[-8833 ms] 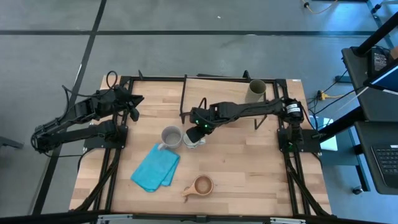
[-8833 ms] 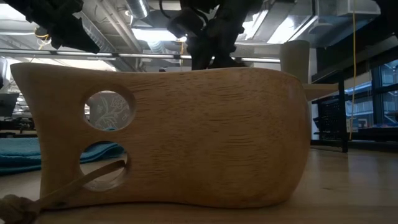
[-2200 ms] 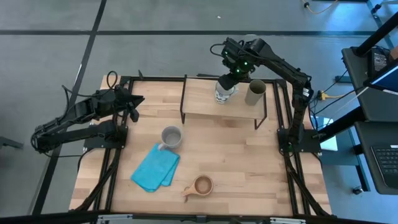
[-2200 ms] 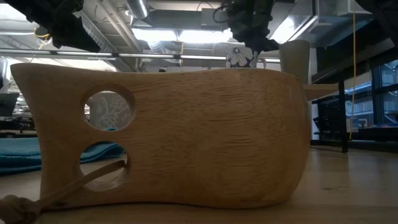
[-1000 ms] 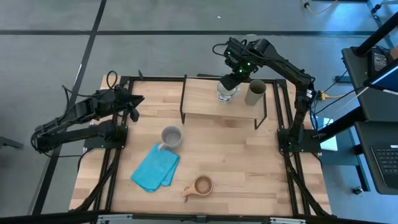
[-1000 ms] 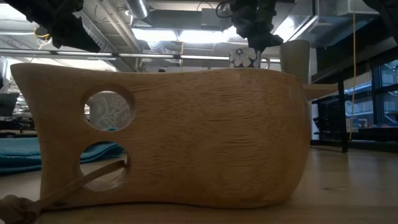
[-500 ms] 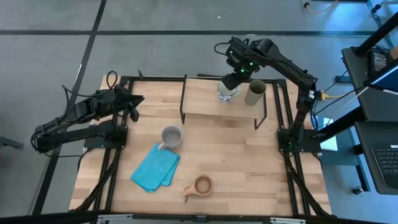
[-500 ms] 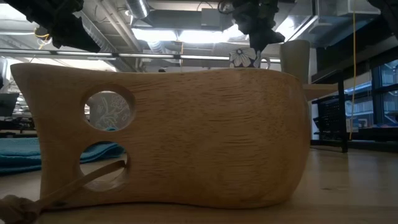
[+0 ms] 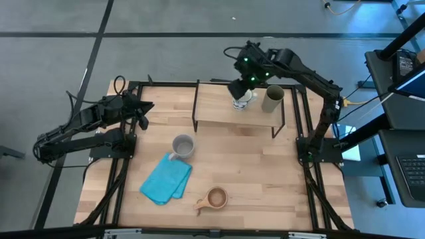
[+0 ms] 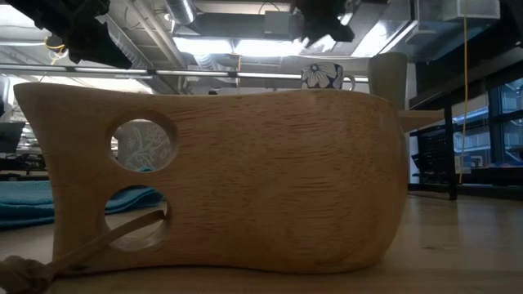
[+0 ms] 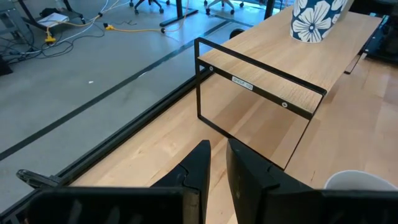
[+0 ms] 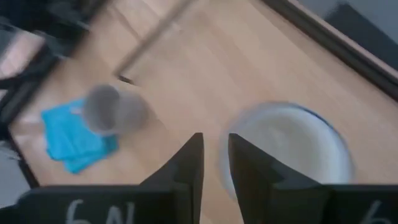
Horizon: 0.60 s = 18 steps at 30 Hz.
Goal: Stack small to large cups/mugs on shelf
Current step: Put the blue mug on the shelf
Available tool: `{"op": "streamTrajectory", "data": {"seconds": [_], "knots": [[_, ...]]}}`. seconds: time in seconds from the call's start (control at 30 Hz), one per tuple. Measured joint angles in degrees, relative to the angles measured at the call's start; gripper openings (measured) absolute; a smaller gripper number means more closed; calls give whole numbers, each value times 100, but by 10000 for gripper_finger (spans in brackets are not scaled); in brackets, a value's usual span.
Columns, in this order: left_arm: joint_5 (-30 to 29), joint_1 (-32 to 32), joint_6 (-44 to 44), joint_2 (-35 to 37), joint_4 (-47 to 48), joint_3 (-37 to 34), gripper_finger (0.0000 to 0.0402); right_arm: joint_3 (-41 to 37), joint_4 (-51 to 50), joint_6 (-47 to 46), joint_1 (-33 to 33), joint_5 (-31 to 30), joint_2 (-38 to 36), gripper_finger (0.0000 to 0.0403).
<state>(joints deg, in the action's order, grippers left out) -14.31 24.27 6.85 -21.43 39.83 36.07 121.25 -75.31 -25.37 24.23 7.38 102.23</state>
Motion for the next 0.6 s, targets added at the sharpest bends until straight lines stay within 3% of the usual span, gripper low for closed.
{"op": "streamTrajectory", "data": {"seconds": [0.13, 0.33, 0.47, 0.6], "knots": [[64, -1, 0, 0, -171, -2, 47, 0, 580, -165, -345, -202, 0, 76], [621, 0, -204, -91, -1551, 0, 47, 0, 1567, -154, -837, -590, 2, 76], [867, 0, -103, -503, -2299, 0, 47, 0, 2144, -114, -1130, -831, -55, 76], [1669, -4, -103, -1307, -2988, 0, 47, 2, 2227, -106, -1421, -1333, -195, 76]]}}
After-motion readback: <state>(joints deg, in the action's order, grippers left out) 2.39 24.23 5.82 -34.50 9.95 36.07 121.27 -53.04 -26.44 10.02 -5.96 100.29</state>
